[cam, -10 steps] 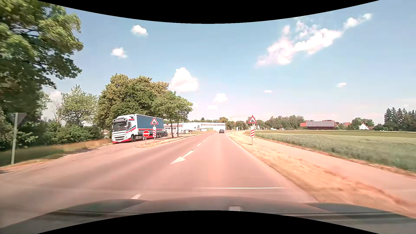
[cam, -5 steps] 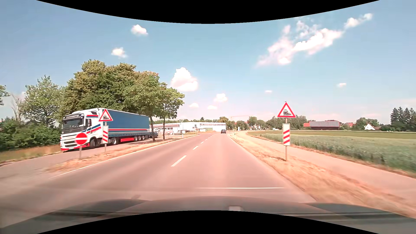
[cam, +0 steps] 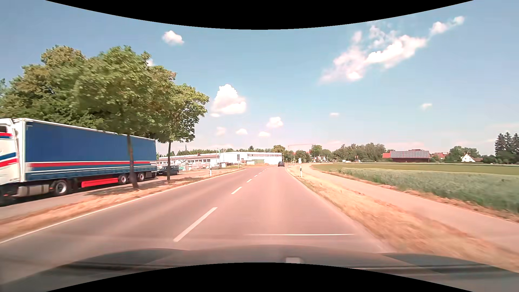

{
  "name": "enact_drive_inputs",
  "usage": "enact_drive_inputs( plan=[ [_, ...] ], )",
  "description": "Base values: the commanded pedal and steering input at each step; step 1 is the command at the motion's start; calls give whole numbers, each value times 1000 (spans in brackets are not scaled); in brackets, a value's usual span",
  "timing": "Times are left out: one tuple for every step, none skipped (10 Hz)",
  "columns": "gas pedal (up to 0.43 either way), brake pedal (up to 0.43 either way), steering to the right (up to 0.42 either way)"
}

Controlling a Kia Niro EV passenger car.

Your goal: Follow the waypoints while adhering to traffic rules and regulations

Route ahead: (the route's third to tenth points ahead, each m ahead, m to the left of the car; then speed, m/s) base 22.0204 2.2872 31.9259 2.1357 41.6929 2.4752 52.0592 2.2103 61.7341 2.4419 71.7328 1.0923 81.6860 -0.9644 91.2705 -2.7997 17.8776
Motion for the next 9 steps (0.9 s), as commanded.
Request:
enact_drive_inputs(
  plan=[
    [118, 0, -1],
    [118, 0, -1],
    [118, 0, -1],
    [110, 0, -1],
    [110, 0, 0],
    [110, 0, 0],
    [110, 0, 1],
    [110, 0, 2],
    [157, 0, 3]
  ],
)
